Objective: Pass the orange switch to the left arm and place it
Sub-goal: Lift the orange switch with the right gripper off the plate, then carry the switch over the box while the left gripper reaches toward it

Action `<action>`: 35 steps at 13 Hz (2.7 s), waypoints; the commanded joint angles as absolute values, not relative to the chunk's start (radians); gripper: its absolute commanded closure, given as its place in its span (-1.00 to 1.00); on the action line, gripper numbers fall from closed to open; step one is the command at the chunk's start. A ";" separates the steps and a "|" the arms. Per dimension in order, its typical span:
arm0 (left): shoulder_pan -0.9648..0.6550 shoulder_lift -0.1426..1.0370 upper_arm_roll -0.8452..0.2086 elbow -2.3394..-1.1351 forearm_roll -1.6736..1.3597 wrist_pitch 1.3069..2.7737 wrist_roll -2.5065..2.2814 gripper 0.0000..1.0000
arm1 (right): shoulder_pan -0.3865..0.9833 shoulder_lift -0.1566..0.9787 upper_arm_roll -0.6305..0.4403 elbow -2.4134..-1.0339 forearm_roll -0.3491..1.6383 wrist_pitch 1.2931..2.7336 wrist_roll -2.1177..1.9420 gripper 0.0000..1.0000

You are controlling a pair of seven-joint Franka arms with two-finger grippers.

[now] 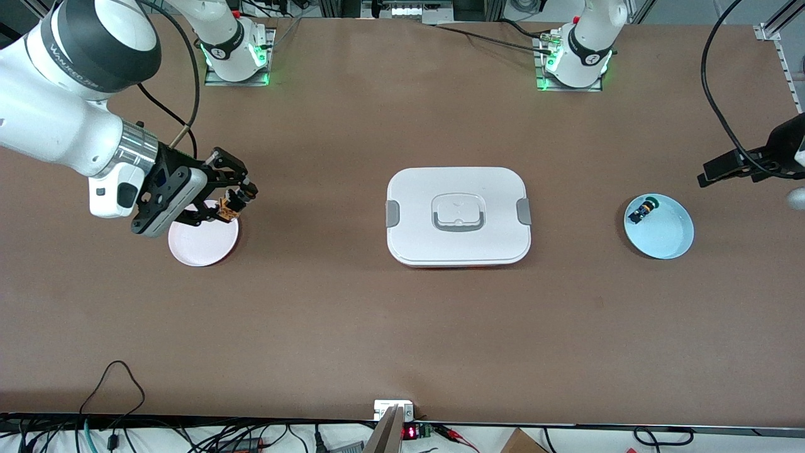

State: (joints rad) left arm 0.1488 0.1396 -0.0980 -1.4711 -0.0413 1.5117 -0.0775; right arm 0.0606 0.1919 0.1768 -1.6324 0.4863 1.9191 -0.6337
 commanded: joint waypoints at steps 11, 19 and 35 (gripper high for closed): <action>0.287 0.307 -0.097 -1.531 -0.970 1.301 -0.058 -1.00 | 0.107 0.238 0.184 -1.651 1.161 1.881 -1.520 0.62; 0.232 0.308 -0.217 -1.658 -1.258 1.425 -0.008 -1.00 | 0.195 0.327 0.183 -1.657 1.543 1.904 -1.770 0.74; 0.112 0.376 -0.575 -1.684 -1.474 2.126 -0.012 -1.00 | 0.411 0.410 0.190 -1.569 1.681 2.218 -1.773 0.77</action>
State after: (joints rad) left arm 0.1157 0.3623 -0.5718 -1.6976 -1.4453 2.1074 -0.0299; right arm 0.4025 0.3977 0.1859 -1.5984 1.6647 2.2015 -1.7589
